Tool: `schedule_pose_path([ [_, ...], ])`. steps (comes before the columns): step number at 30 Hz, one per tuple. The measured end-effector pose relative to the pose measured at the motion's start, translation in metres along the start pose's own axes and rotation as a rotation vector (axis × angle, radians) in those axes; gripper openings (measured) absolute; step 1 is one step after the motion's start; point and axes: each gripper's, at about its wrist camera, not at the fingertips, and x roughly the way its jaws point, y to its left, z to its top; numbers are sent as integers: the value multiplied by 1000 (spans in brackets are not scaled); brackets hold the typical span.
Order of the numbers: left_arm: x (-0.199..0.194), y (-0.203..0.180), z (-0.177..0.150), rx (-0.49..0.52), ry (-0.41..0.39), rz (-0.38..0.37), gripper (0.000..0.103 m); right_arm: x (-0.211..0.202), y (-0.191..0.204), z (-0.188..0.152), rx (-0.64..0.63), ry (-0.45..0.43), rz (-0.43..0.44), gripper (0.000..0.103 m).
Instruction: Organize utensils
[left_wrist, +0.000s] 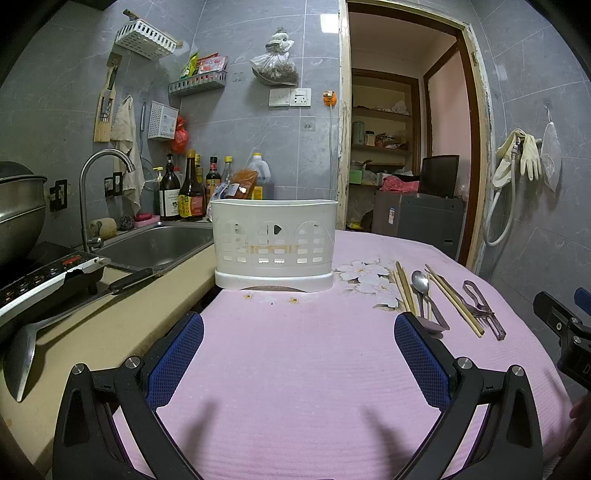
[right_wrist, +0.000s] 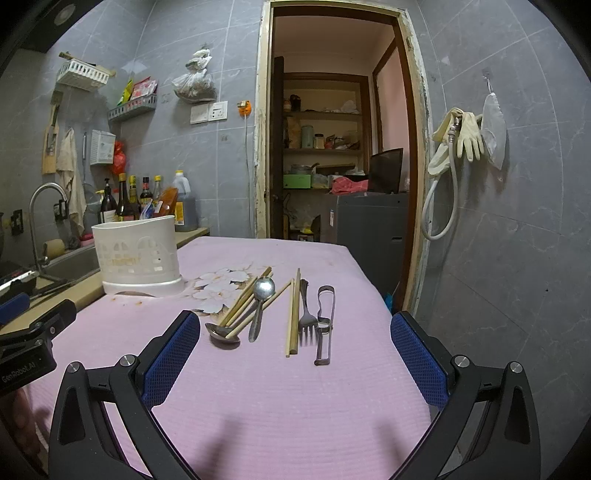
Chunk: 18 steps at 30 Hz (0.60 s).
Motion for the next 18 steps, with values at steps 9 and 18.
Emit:
schedule_pose_path([
  [9,3,0,-2,-2,6,-2,101,0,0,0,1,2,2,103],
  [18,5,-7,0,5,6,-1,101,1,0,1,2,1,2,103],
])
